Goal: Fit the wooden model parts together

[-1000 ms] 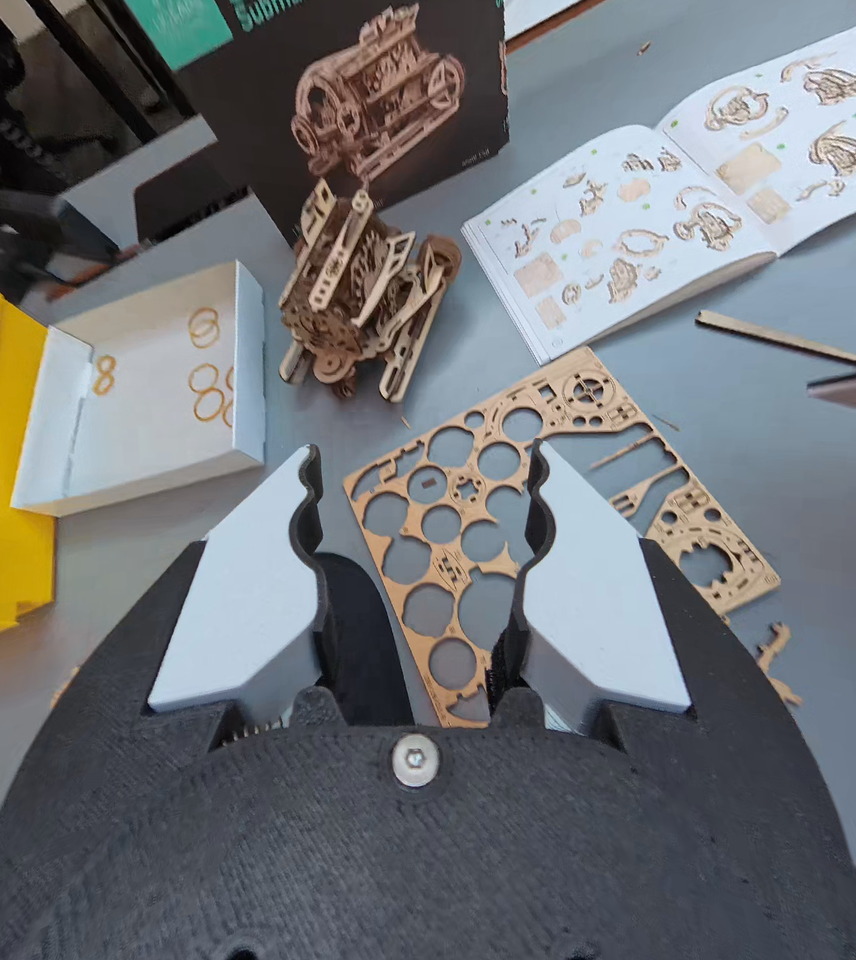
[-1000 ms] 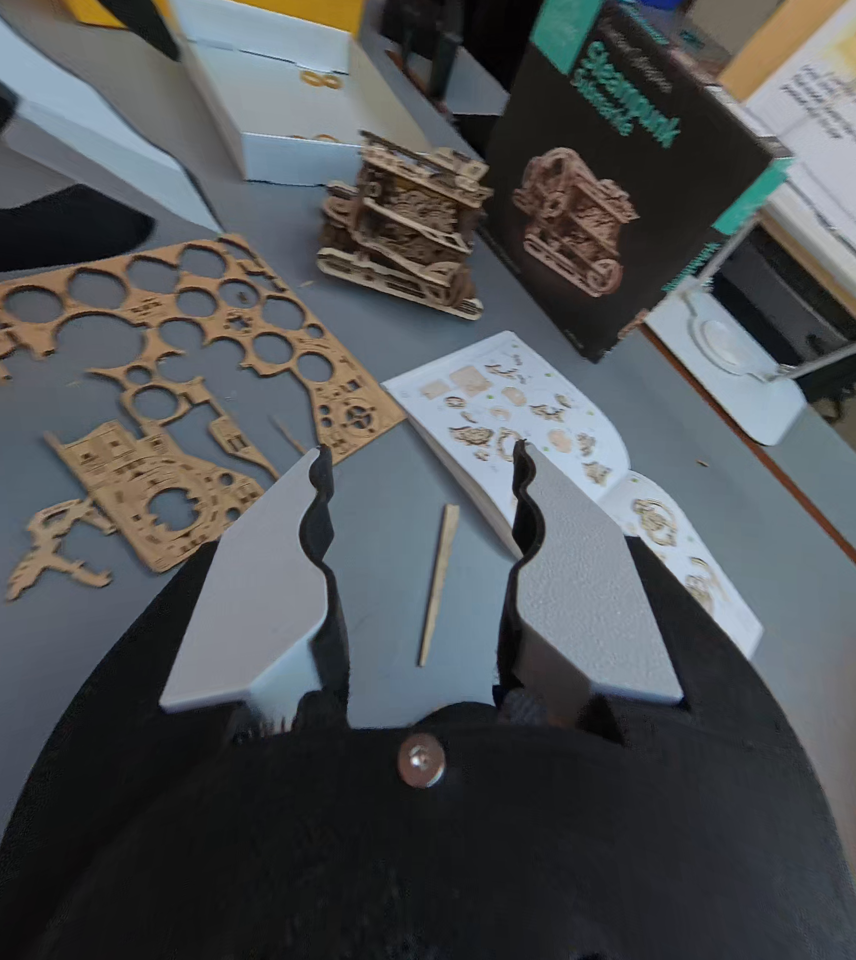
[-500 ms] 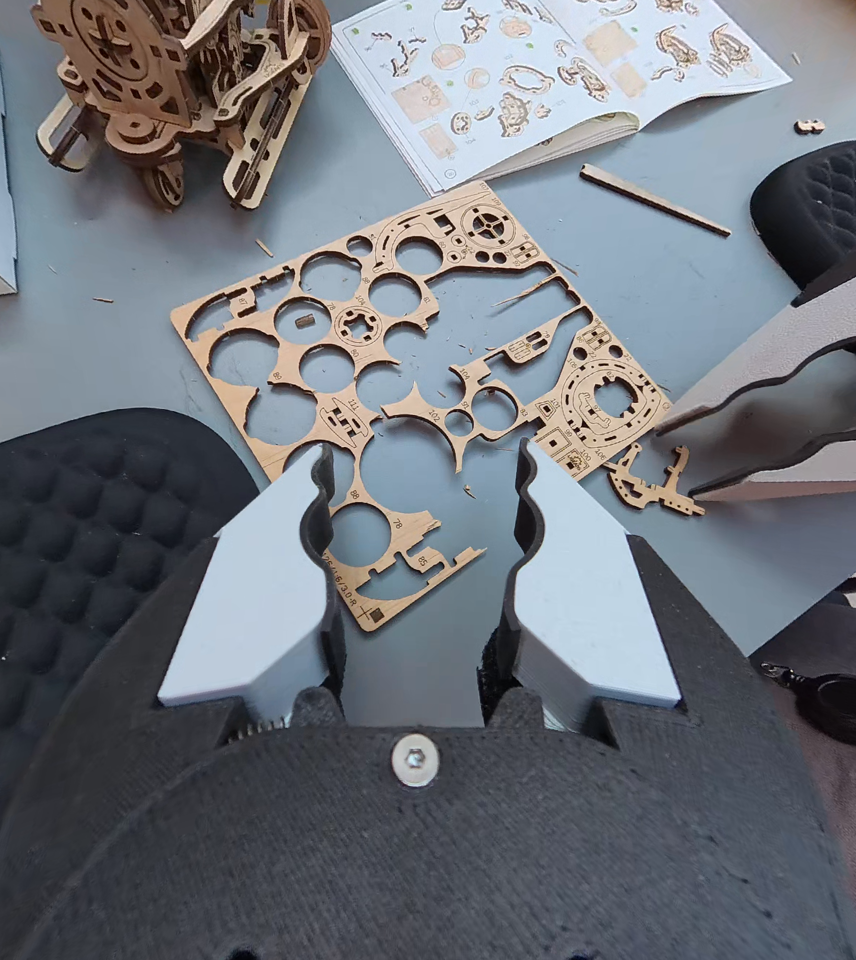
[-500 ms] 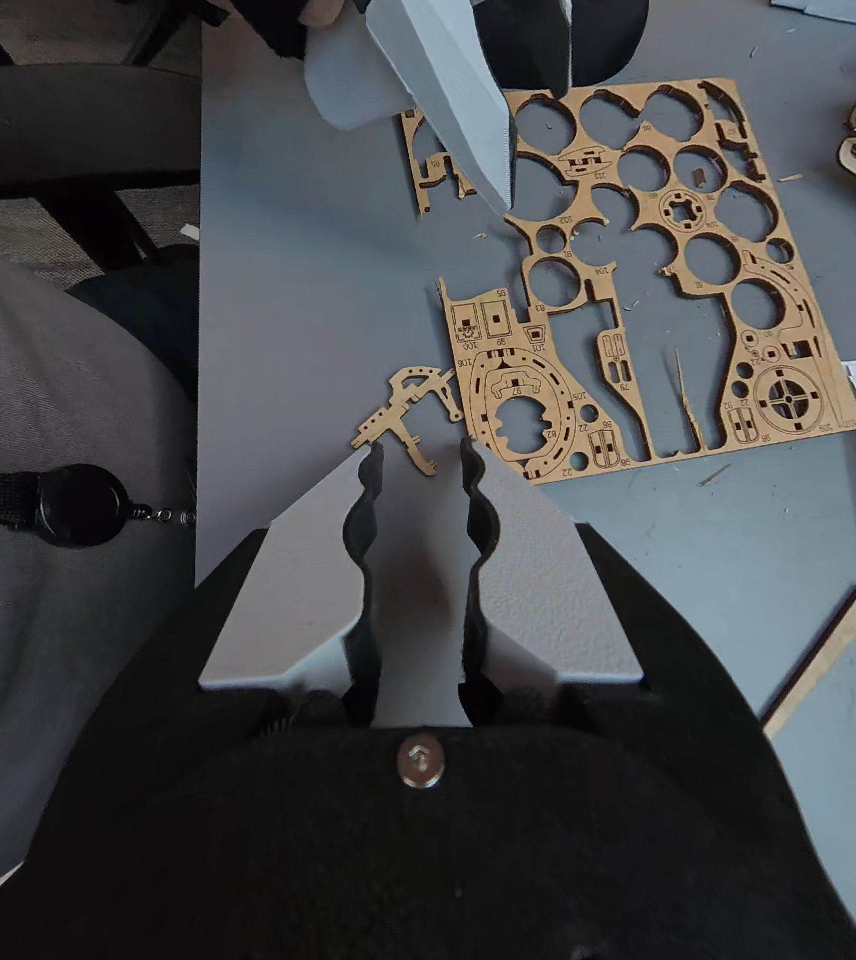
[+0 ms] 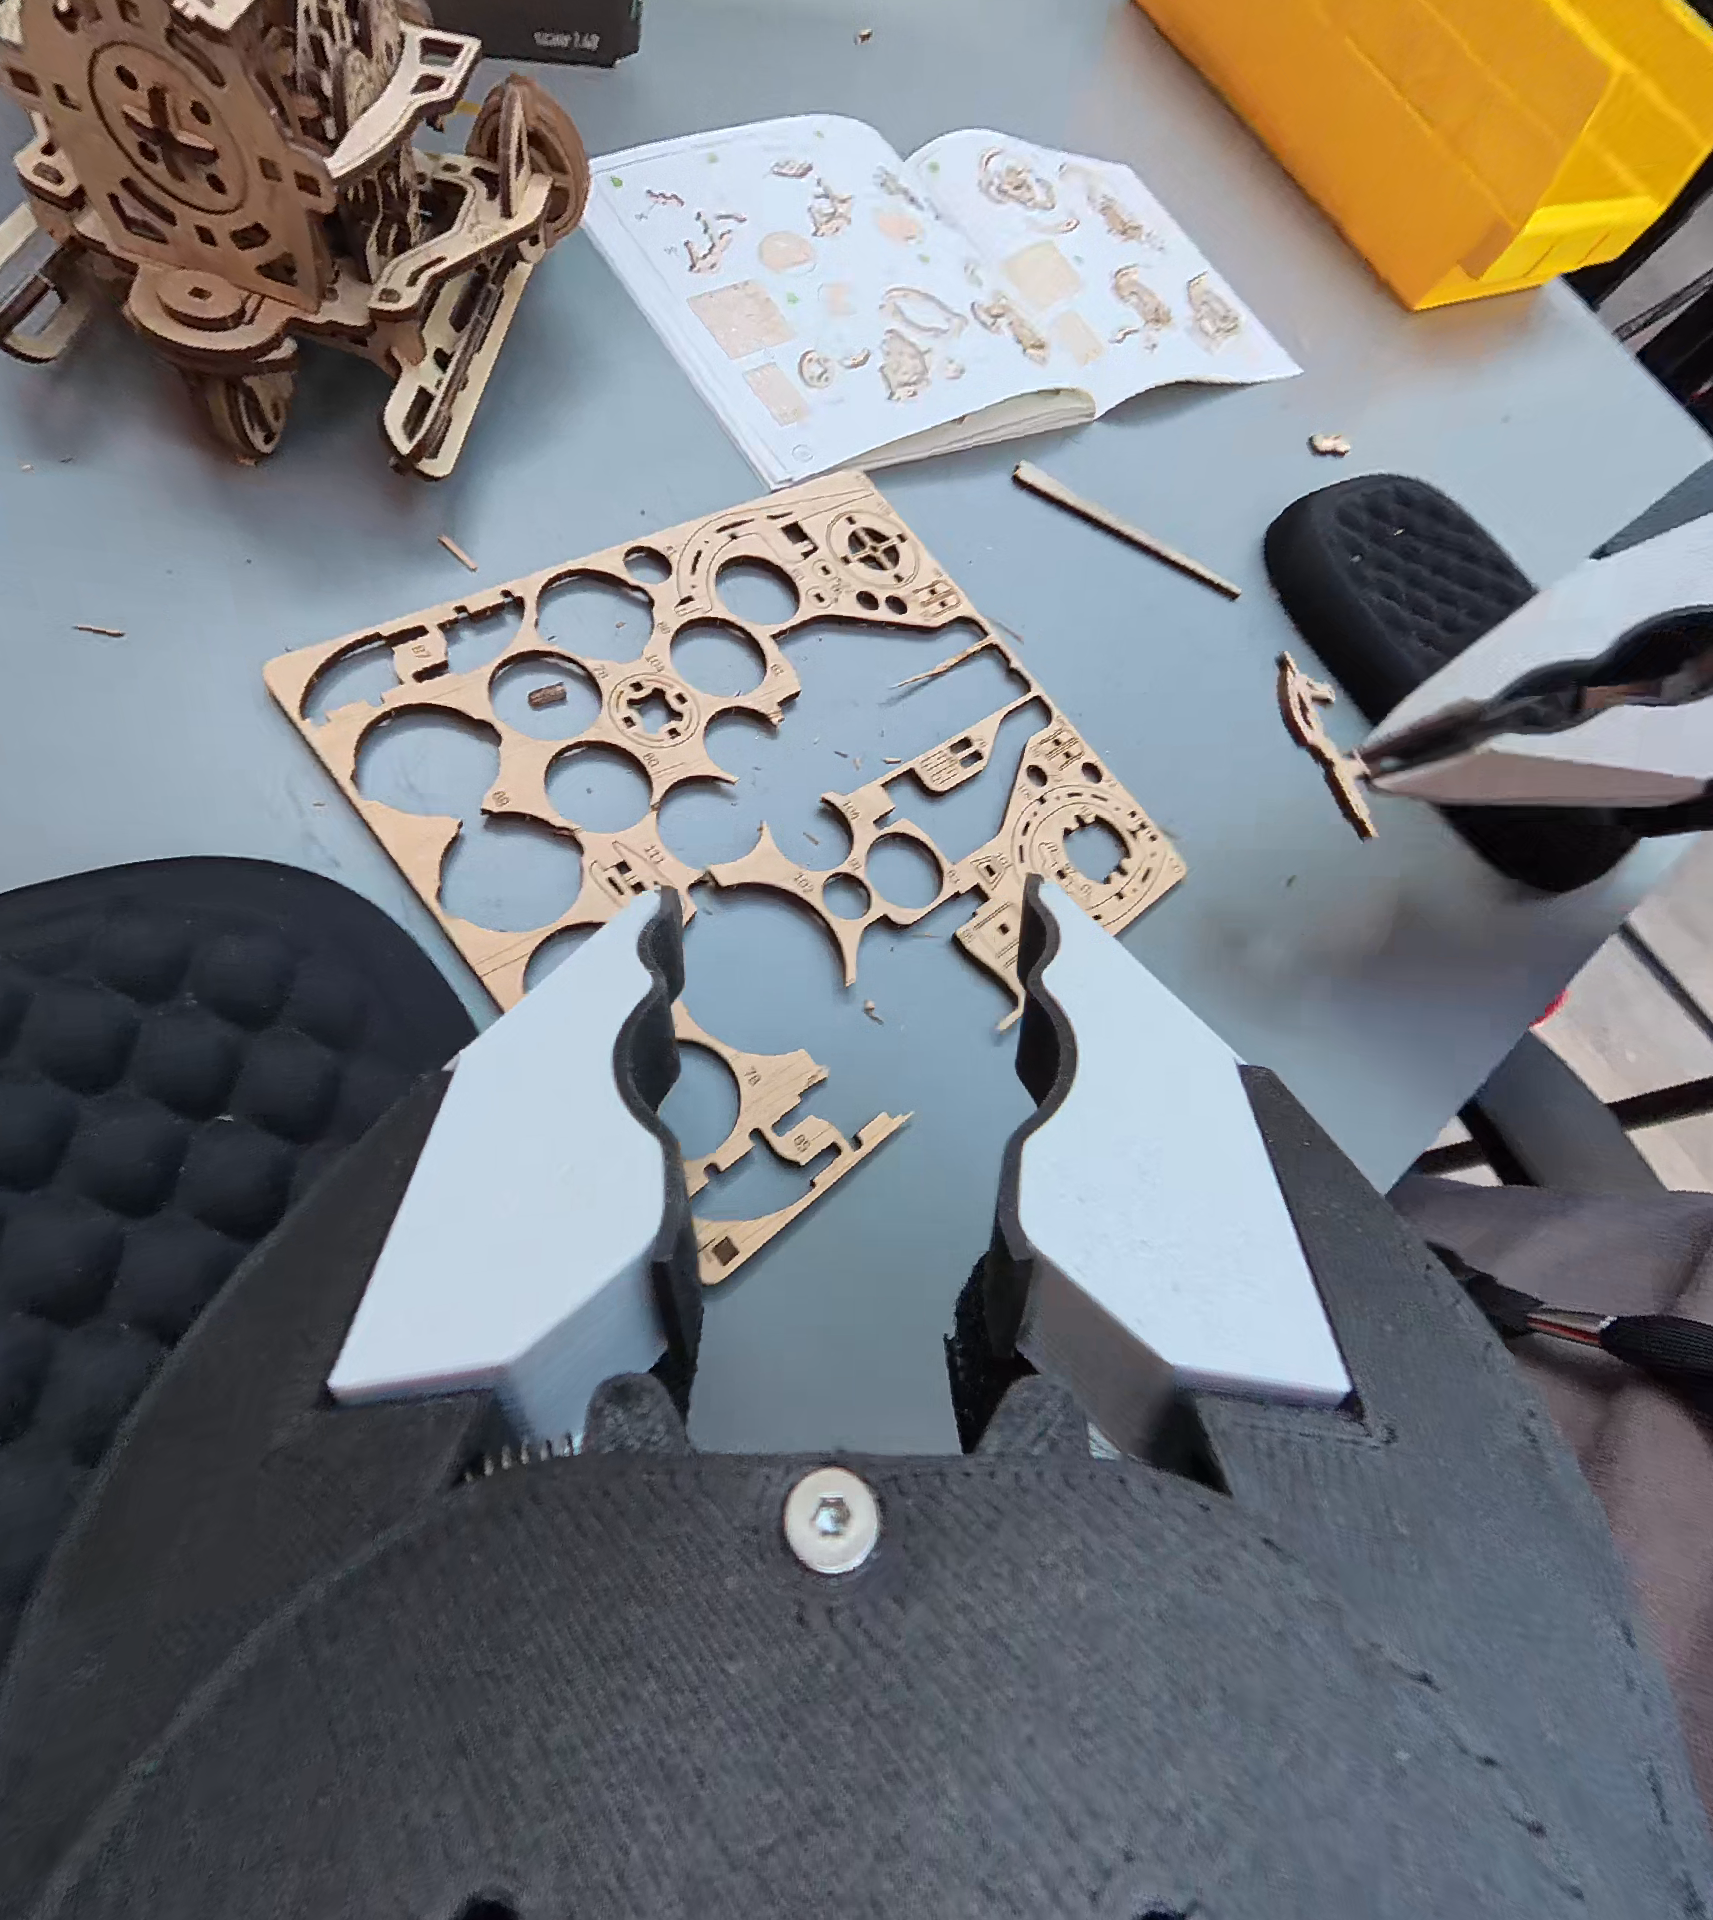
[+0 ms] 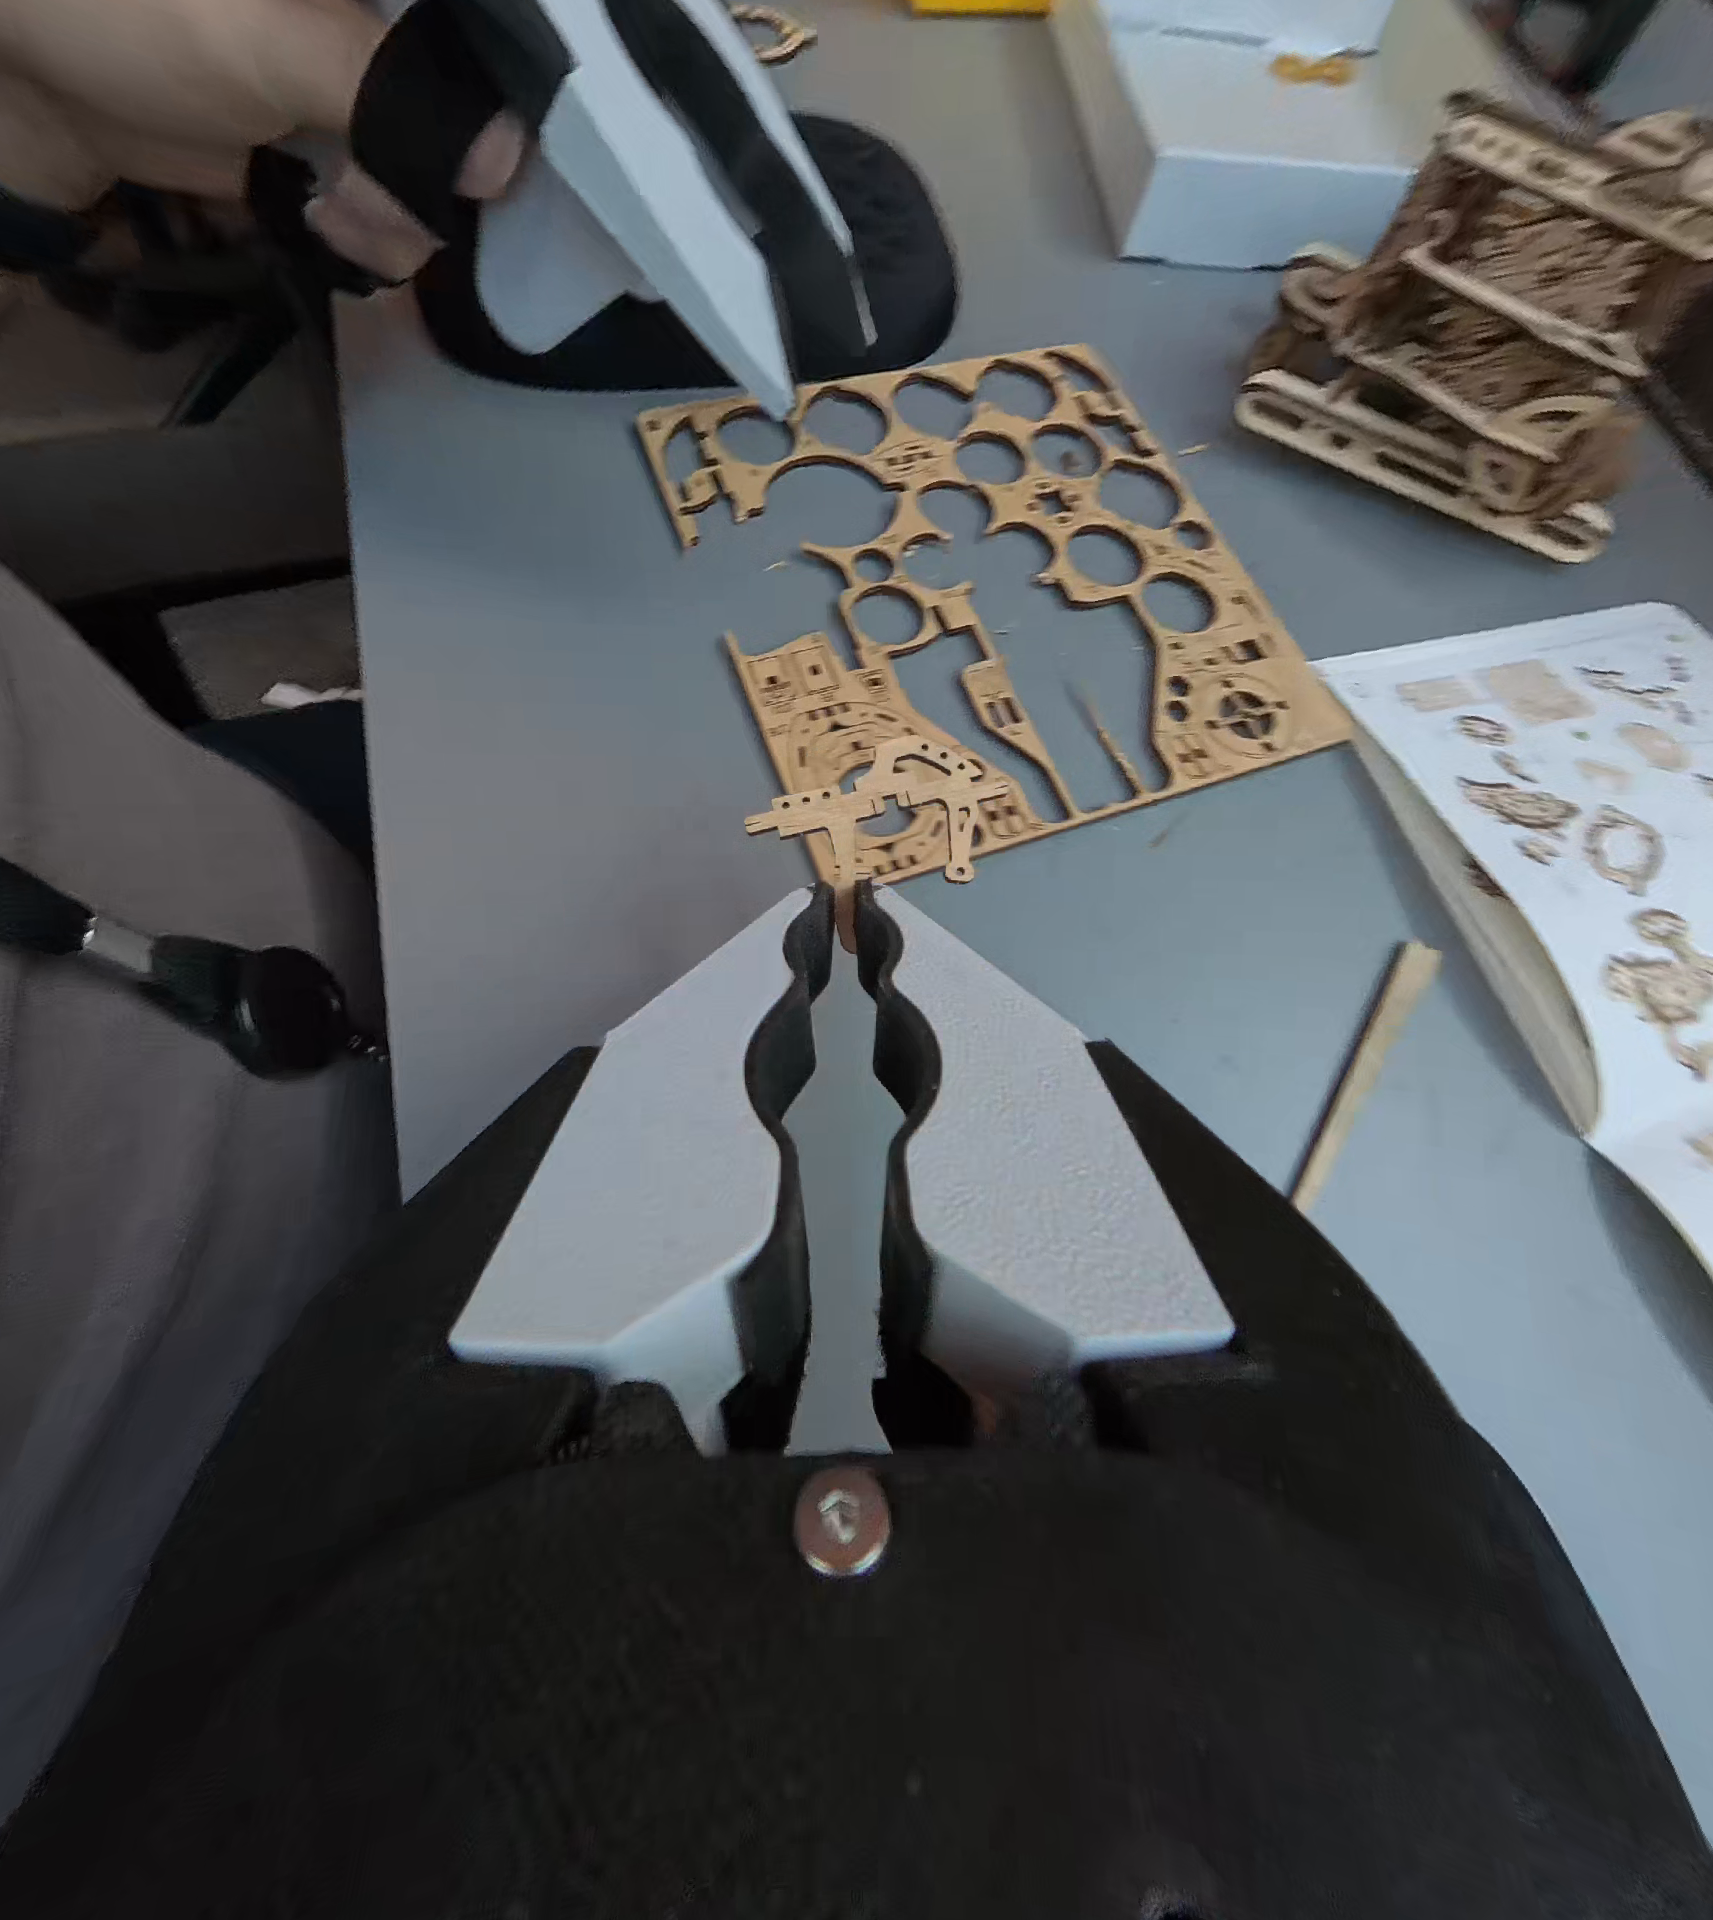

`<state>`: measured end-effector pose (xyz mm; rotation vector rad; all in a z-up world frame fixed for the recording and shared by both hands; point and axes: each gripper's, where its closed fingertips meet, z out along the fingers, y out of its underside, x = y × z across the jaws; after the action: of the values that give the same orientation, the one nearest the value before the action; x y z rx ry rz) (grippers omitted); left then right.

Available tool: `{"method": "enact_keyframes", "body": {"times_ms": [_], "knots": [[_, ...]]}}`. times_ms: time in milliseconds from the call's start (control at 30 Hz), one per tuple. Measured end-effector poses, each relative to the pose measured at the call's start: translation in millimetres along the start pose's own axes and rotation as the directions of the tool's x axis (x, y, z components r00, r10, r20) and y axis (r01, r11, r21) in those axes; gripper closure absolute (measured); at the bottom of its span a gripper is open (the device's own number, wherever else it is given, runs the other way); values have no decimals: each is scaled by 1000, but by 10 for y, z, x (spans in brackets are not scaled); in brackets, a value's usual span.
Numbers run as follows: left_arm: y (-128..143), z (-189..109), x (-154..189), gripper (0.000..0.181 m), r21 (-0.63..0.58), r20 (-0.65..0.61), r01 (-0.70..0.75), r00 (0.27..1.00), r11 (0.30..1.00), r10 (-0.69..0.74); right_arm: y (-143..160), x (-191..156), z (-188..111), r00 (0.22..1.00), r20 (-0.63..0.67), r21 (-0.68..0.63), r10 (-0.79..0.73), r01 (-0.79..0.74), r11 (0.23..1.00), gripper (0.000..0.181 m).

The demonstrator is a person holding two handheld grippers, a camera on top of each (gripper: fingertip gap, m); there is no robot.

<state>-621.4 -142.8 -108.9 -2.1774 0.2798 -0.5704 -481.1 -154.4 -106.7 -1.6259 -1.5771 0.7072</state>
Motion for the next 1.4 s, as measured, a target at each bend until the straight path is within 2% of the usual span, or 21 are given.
{"method": "enact_keyframes", "body": {"times_ms": [33, 100, 133, 200, 300, 433, 667, 700, 767, 1000, 1067, 1200, 1300, 1400], "knots": [[-51, 11, 49, 119, 18, -40, 17, 999, 1000, -16, -24, 158, -87, 995, -99, 35, 18, -15, 999, 179], [-176, 52, 132, 123, 60, -108, 46, 993, 997, -39, -75, 444, -260, 956, -289, 108, 55, -24, 994, 179], [-247, 83, 150, 123, 85, -124, 53, 991, 995, -43, -106, 520, -314, 936, -344, 146, 78, -29, 989, 179], [-380, 157, 219, 123, 140, -152, 54, 988, 989, -33, -156, 598, -351, 903, -409, 215, 135, -48, 975, 179], [-530, 300, 503, 127, 179, -266, 74, 964, 981, -24, -204, 625, -281, 872, -440, 289, 216, -90, 953, 179], [-592, 527, 914, 134, 105, -451, 141, 889, 984, -79, -330, 605, -213, 865, -432, 366, 255, -90, 926, 179], [-680, 742, 1102, 154, 101, -519, 195, 847, 975, -116, -344, 596, -192, 895, -389, 369, 218, -65, 927, 179], [-686, 750, 1128, 159, 94, -540, 206, 833, 974, -124, -349, 591, -178, 903, -378, 364, 204, -58, 930, 179], [-688, 760, 1163, 179, 75, -582, 228, 801, 971, -143, -334, 613, -143, 909, -377, 336, 180, -47, 941, 179], [-770, 730, 1153, 181, 14, -657, 317, 718, 948, -230, -415, 635, -153, 939, -320, 360, 126, -2, 933, 179], [-792, 725, 1138, 181, 6, -669, 343, 699, 939, -251, -431, 632, -178, 953, -280, 372, 117, -4, 928, 165], [-821, 736, 1033, 181, 52, -653, 332, 725, 942, -219, -412, 653, -284, 983, -169, 382, 76, -5, 924, 162], [-843, 726, 984, 181, 57, -650, 310, 733, 949, -201, -352, 765, -359, 994, -74, 342, 74, -45, 939, 156], [-913, 726, 902, 181, 44, -645, 355, 724, 934, -245, -323, 956, -453, 993, -111, 311, -41, 74, 947, 153]]}}
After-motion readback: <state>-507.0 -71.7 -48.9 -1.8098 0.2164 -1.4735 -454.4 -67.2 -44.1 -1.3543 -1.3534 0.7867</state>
